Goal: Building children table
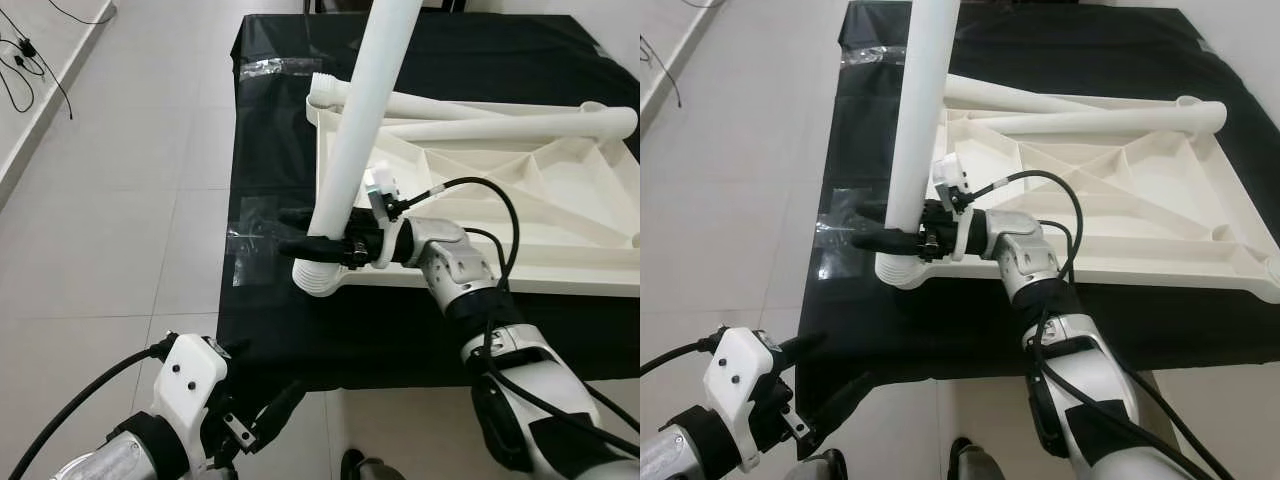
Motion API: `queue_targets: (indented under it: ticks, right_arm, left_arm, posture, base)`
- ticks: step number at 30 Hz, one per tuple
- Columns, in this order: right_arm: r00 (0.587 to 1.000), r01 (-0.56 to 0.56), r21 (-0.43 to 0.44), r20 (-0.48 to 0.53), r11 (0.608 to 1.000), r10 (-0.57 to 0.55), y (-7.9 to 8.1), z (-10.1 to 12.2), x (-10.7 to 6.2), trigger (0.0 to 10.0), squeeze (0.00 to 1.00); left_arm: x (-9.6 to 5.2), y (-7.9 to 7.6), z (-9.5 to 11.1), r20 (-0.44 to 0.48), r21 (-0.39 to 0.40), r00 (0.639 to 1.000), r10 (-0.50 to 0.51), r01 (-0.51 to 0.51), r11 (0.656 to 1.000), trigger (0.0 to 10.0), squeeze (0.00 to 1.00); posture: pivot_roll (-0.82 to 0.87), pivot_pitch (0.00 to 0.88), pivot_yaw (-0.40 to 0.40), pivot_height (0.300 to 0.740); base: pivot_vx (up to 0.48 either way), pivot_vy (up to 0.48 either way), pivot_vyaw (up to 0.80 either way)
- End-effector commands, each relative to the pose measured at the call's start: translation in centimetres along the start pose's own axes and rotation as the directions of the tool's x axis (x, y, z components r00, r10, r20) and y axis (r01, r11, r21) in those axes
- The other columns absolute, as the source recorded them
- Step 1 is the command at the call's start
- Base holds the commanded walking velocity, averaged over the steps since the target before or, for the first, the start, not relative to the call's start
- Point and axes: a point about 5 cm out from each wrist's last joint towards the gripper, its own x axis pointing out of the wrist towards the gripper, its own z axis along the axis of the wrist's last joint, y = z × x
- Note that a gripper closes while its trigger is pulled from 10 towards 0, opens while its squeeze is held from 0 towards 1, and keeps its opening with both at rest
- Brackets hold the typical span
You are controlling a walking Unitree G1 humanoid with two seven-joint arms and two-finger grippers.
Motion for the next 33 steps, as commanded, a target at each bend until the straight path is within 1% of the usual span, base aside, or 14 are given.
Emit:
queue_targets:
  ticks: [1,6,9,11,13,14,16,19,21,22,25,30,31,33]
  right_arm:
    - [0.999,0.001,0.064,-0.039,0.998,0.001,0.2,-1.5,-0.7,10.0,0.00]
    - [0.997,0.025,0.036,-0.069,0.999,-0.022,0.0,-1.6,-1.3,10.0,0.00]
    - [0.996,0.028,0.020,-0.085,0.999,-0.027,-0.1,-1.7,-1.4,10.0,0.00]
    - [0.991,0.011,-0.028,-0.130,1.000,-0.015,0.1,-2.0,-1.1,10.0,0.00]
    - [0.991,0.011,-0.028,-0.130,1.000,-0.015,0.1,-2.0,-1.1,10.0,0.00]
    - [0.989,0.001,-0.047,-0.148,0.999,-0.007,0.2,-2.1,-1.0,10.0,0.00]
    - [0.971,-0.037,-0.132,-0.237,0.991,0.004,0.4,-2.7,-0.7,10.0,0.00]
    - [0.962,-0.059,-0.164,-0.274,0.985,0.012,0.6,-2.9,-0.7,10.0,0.00]
    - [0.931,-0.136,-0.227,-0.363,0.964,0.046,1.1,-3.5,-0.6,10.0,0.00]
    - [0.931,-0.136,-0.227,-0.363,0.964,0.046,1.1,-3.5,-0.6,10.0,0.00]
    - [0.907,-0.209,-0.245,-0.410,0.947,0.094,1.6,-3.7,-0.4,10.0,0.00]
    - [0.905,-0.225,-0.244,-0.410,0.943,0.110,1.7,-3.5,-0.3,10.0,0.00]
    - [0.917,-0.207,-0.227,-0.385,0.952,0.107,1.5,-3.3,-0.1,10.0,0.00]
    - [0.917,-0.207,-0.227,-0.385,0.952,0.107,1.5,-3.3,-0.1,10.0,0.00]
  left_arm:
    - [-0.3,-0.4,-0.1,-0.021,0.017,1.000,-0.007,0.007,1.000,10.0,0.00]
    - [-0.5,-0.7,-0.1,-0.025,0.024,1.000,-0.007,0.008,1.000,10.0,0.00]
    - [-0.6,-0.8,-0.1,-0.027,0.027,1.000,-0.007,0.008,1.000,10.0,0.00]
    - [-0.7,-0.9,-0.1,-0.031,0.030,0.999,-0.012,0.012,0.999,10.0,0.00]
    - [-0.7,-0.9,-0.1,-0.031,0.030,0.999,-0.012,0.012,0.999,10.0,0.00]
    - [-0.7,-0.9,-0.1,-0.032,0.031,0.999,-0.014,0.015,0.999,10.0,0.00]
    - [-0.7,-1.0,-0.1,-0.035,0.032,0.999,-0.021,0.022,0.999,10.0,0.00]
    - [-0.7,-1.0,-0.1,-0.036,0.032,0.999,-0.022,0.023,0.999,10.0,0.00]
    - [-0.7,-1.0,-0.1,-0.036,0.034,0.999,-0.022,0.023,0.999,10.0,0.00]
    - [-0.7,-1.0,-0.1,-0.036,0.034,0.999,-0.022,0.023,0.999,10.0,0.00]
    - [-0.8,-1.1,-0.1,-0.035,0.035,0.999,-0.020,0.022,0.999,10.0,0.00]
    - [-0.7,-1.1,-0.1,-0.034,0.035,0.999,-0.020,0.021,0.999,10.0,0.00]
    - [-0.7,-1.1,-0.1,-0.032,0.036,0.999,-0.021,0.022,0.999,10.0,0.00]
    - [-0.7,-1.1,-0.1,-0.032,0.036,0.999,-0.021,0.022,0.999,10.0,0.00]
  posture:
    - [0.07,0.361,-0.066,0.740]
    - [0.08,0.363,-0.060,0.740]
    - [0.08,0.363,-0.058,0.740]
    - [0.08,0.361,-0.054,0.740]
    - [0.08,0.361,-0.054,0.740]
    - [0.08,0.361,-0.054,0.740]
    - [0.08,0.357,-0.055,0.740]
    - [0.08,0.356,-0.055,0.740]
    - [0.08,0.354,-0.056,0.740]
    - [0.08,0.354,-0.056,0.740]
    - [0.08,0.353,-0.057,0.740]
    - [0.07,0.356,-0.057,0.740]
    - [0.07,0.357,-0.061,0.740]
    - [0.07,0.357,-0.061,0.740]
  base:
    - [0.000,0.000,0.00]
    - [0.000,0.000,0.00]
    - [0.000,0.000,0.00]
    - [0.000,0.000,0.00]
    - [0.000,0.000,0.00]
    - [0.000,0.000,0.00]
    - [0.000,0.000,0.00]
    - [0.000,0.000,0.00]
    - [0.000,0.000,0.00]
    - [0.000,0.000,0.00]
    - [0.000,0.000,0.00]
    - [0.000,0.000,0.00]
    - [0.000,0.000,0.00]
    - [0.000,0.000,0.00]
